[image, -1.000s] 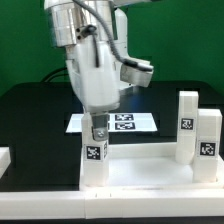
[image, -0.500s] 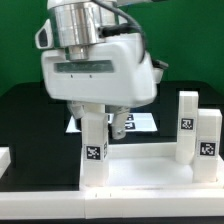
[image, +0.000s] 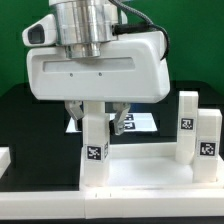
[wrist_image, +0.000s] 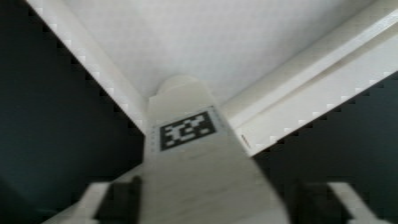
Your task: Assemble desk
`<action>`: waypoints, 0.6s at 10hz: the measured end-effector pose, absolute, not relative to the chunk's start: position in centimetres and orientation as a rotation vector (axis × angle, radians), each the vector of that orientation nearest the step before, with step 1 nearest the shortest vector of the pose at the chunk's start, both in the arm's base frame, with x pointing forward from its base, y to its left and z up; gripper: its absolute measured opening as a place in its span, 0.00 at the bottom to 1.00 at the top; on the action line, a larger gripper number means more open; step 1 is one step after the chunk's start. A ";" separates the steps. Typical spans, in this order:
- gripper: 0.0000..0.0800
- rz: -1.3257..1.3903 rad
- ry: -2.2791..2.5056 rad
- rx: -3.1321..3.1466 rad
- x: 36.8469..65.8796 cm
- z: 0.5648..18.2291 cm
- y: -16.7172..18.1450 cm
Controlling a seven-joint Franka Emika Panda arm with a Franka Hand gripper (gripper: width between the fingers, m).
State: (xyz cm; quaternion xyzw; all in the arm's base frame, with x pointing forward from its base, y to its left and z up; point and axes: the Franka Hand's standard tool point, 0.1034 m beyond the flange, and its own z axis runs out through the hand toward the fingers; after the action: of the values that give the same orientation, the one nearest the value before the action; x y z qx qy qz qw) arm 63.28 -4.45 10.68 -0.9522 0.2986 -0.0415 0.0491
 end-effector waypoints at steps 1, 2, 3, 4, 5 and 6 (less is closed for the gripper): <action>0.37 -0.117 1.085 -2.836 63.2 10.6 -4.9; 0.36 -0.098 1.373 -2.697 63.1 10.7 -5.1; 0.36 -0.078 1.566 -2.584 63.0 10.6 -5.0; 0.36 -0.054 1.759 -2.436 63.0 10.6 -4.9; 0.36 -0.055 1.777 -2.432 63.0 10.5 -4.6; 0.36 -0.045 1.876 -2.349 63.0 10.5 -4.6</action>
Offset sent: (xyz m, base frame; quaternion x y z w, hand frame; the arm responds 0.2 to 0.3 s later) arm -0.0019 0.0059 0.0016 0.0408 -0.0370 0.5023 0.8629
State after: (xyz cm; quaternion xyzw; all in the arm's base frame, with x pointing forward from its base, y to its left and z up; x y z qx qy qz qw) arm 63.02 -4.60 10.55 -0.7795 0.6226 -0.0148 0.0675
